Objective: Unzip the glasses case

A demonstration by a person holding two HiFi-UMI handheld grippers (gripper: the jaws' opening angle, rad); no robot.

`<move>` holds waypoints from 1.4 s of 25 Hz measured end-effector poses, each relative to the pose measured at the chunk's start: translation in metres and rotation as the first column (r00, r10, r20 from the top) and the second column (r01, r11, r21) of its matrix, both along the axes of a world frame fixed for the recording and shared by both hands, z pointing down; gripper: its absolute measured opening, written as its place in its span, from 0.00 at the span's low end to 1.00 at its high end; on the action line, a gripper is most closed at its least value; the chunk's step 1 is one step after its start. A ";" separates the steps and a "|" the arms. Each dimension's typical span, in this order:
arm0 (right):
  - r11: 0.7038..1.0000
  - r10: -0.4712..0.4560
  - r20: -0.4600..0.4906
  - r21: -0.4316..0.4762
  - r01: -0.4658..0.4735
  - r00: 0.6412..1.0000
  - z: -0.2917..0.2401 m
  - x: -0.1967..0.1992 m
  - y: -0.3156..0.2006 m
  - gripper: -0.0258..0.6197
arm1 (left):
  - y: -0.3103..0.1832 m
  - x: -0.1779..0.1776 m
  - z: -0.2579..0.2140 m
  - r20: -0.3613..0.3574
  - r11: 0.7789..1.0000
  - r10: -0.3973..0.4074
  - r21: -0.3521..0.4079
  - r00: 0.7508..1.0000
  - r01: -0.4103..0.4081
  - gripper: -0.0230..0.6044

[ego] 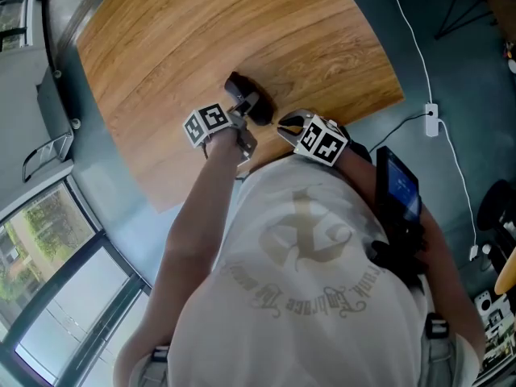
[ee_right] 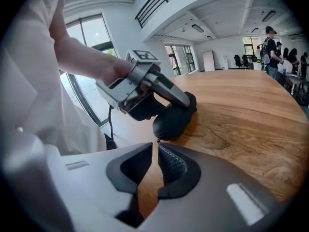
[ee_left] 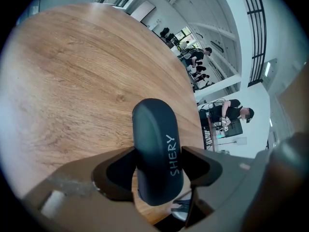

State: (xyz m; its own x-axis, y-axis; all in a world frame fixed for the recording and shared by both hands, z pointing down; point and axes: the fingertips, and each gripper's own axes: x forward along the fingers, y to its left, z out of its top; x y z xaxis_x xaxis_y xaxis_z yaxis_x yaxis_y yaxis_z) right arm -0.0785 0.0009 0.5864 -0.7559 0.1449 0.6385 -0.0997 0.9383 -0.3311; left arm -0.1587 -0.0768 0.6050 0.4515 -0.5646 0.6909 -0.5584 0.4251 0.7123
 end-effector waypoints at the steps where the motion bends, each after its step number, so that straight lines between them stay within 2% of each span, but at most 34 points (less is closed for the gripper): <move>1: 1.000 -0.015 -0.017 0.017 0.015 1.000 0.004 0.000 0.002 0.12 | 0.000 0.002 0.000 0.000 1.000 0.003 -0.003 1.000 -0.003 0.53; 6: 0.994 -0.046 -0.077 0.091 0.053 0.996 0.015 -0.001 0.006 0.14 | 0.000 0.007 -0.003 -0.018 1.000 -0.022 -0.014 1.000 0.022 0.53; 10: 0.991 -0.002 -0.131 0.133 0.019 0.991 0.024 -0.001 0.000 0.16 | -0.002 0.009 -0.004 -0.033 0.999 -0.041 -0.018 0.999 0.041 0.53; 15: 0.988 0.024 -0.128 0.152 -0.004 0.992 0.028 -0.011 0.001 0.19 | -0.001 0.008 -0.002 -0.032 0.999 -0.033 -0.021 0.999 0.033 0.53; 19: 0.988 0.083 -0.127 0.140 -0.065 0.988 0.029 -0.018 0.002 0.20 | -0.001 0.010 -0.003 -0.030 1.000 -0.020 -0.017 0.999 0.019 0.53; 21: 0.982 0.119 -0.129 0.160 -0.097 0.984 0.029 -0.019 -0.002 0.18 | -0.001 0.010 -0.003 -0.034 1.000 -0.018 -0.012 0.999 0.017 0.53; 23: 0.977 0.159 -0.130 0.165 -0.137 0.979 0.029 -0.019 -0.006 0.09 | -0.001 0.009 -0.003 -0.038 1.000 -0.017 -0.008 0.999 0.017 0.53; 27: 0.976 0.209 -0.121 0.086 -0.200 0.970 0.027 -0.018 0.000 0.09 | 0.000 0.009 -0.002 -0.037 1.000 -0.007 0.001 0.999 0.007 0.53; 31: 0.959 0.270 -0.109 -0.062 -0.278 0.957 0.021 -0.013 0.003 0.08 | 0.001 0.009 -0.005 -0.047 1.000 0.002 0.007 0.999 -0.002 0.53; 33: 0.949 0.276 -0.105 -0.125 -0.288 0.955 0.019 -0.009 0.003 0.08 | 0.001 0.009 -0.006 -0.051 1.000 0.004 0.008 0.999 -0.004 0.53; 35: 0.950 0.268 -0.104 -0.134 -0.281 0.958 0.017 -0.005 0.003 0.08 | 0.001 0.010 -0.005 -0.052 1.000 0.008 0.010 0.999 -0.007 0.53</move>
